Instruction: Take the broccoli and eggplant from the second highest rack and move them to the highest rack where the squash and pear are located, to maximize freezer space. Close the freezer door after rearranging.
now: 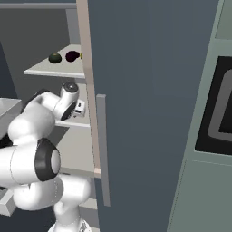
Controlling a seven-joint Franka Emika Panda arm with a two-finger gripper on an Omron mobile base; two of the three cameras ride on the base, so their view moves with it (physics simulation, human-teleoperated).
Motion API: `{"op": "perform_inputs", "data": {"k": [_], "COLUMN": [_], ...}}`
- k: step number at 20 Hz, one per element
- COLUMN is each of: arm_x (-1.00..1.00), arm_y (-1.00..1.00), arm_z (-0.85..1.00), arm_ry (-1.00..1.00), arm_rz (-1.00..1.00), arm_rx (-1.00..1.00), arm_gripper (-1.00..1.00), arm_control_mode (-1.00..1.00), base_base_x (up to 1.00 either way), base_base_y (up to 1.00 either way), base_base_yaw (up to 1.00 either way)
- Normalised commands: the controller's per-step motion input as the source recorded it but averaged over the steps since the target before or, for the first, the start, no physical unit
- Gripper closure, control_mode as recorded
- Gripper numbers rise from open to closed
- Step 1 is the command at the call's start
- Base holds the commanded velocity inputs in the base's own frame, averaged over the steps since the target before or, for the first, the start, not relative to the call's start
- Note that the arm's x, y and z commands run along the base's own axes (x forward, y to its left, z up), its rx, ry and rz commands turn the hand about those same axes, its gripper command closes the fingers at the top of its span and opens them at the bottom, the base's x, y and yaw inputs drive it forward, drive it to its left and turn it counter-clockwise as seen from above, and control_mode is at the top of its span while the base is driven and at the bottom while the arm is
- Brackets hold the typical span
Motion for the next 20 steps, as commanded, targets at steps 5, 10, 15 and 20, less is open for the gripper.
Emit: {"op": "perform_inputs", "data": {"k": [5, 10, 15, 20], "arm_x": [0.4, 0.3, 0.34, 0.37], "arm_y": [0.17, 0.3, 0.17, 0.08], "arm_z": [-0.1, -0.12, -0.13, -0.23], "arm_ry": [0.0, 0.0, 0.0, 0.0], "arm_rz": [0.01, 0.02, 0.03, 0.02], "arm_rx": [0.01, 0.0, 0.0, 0.0], "arm_gripper": [-1.0, -1.0, -1.0, -1.0], "arm_control_mode": [-1.0, -1.0, -1.0, -1.0], "base_base_x": [0.0, 0.0, 0.0, 0.0], "base_base_y": [0.0, 0.0, 0.0, 0.0], "base_base_yaw": [0.0, 0.0, 0.0, 0.0]}}
